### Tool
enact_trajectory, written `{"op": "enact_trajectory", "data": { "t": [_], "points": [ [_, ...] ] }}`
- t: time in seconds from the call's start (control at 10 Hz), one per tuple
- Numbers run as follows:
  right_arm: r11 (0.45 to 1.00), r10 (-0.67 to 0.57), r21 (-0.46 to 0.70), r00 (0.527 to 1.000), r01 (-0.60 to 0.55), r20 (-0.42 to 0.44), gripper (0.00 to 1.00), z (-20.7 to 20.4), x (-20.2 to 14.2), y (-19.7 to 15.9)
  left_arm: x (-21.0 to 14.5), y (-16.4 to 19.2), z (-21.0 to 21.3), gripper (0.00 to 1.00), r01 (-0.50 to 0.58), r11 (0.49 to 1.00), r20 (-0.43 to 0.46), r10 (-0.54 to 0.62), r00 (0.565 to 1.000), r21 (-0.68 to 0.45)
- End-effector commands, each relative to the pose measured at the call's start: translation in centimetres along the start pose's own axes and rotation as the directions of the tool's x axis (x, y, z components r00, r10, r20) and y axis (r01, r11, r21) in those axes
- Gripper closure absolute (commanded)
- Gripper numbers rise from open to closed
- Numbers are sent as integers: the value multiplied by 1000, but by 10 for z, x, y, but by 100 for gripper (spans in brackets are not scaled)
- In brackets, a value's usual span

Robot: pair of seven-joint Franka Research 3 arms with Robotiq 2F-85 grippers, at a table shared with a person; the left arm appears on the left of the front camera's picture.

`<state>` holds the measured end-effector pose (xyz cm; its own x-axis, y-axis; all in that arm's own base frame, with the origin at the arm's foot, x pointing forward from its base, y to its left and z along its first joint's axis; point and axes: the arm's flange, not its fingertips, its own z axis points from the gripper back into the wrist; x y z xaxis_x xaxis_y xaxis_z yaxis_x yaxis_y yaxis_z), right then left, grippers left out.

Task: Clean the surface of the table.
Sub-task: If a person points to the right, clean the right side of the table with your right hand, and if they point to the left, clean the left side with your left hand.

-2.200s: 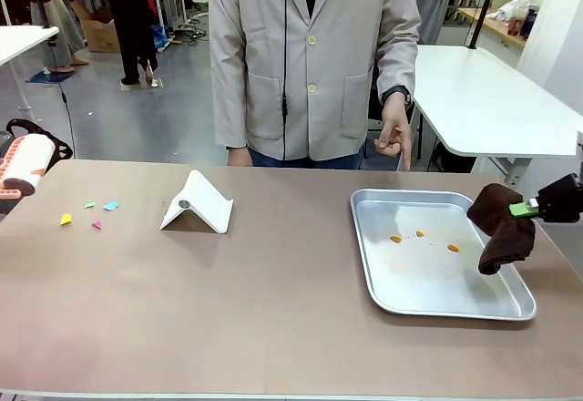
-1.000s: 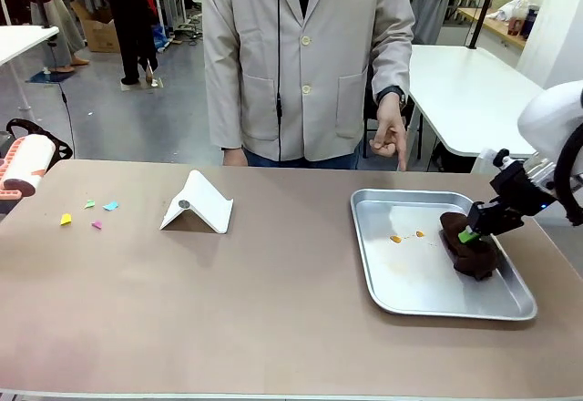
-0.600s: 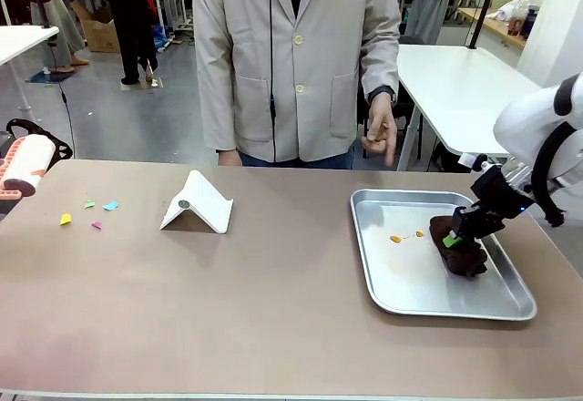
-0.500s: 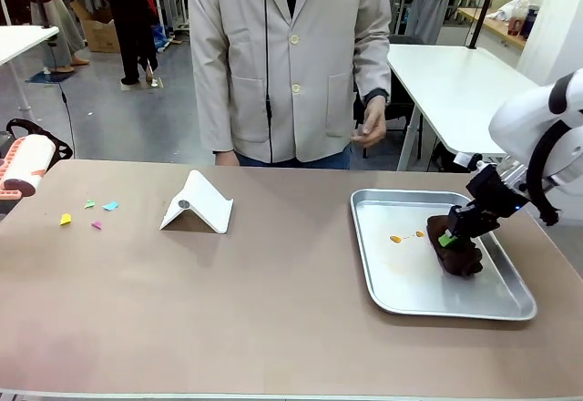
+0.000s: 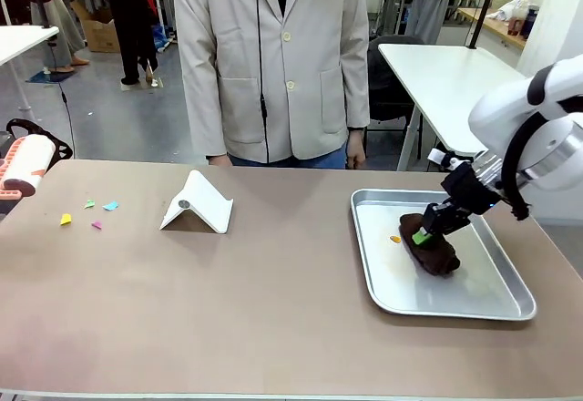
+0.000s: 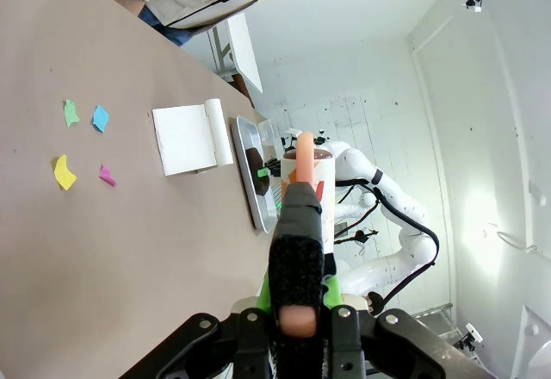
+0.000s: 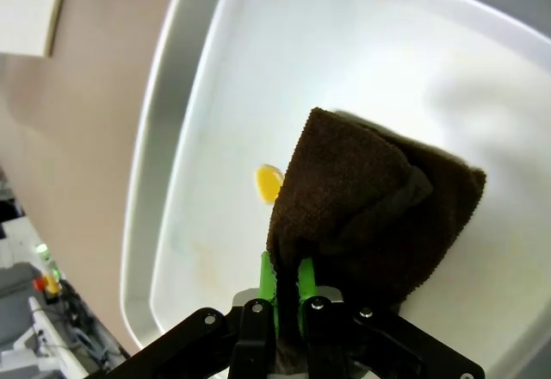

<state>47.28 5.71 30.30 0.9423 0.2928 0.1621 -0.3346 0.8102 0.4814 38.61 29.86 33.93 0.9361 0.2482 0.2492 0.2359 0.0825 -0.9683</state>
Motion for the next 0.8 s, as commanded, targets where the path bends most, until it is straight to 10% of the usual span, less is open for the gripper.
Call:
{"op": "enact_trajectory", "data": {
  "t": [0.0,0.7],
  "points": [
    [998,57,33,998,-57,-23,89,-16,10,11,-3,-3,-1,100,19,1000,0,-19,1000,-9],
    [978,209,23,968,-208,-143,89,-45,13,47,-3,-3,-1,100,19,1000,0,-19,1000,-9]
  ]
}}
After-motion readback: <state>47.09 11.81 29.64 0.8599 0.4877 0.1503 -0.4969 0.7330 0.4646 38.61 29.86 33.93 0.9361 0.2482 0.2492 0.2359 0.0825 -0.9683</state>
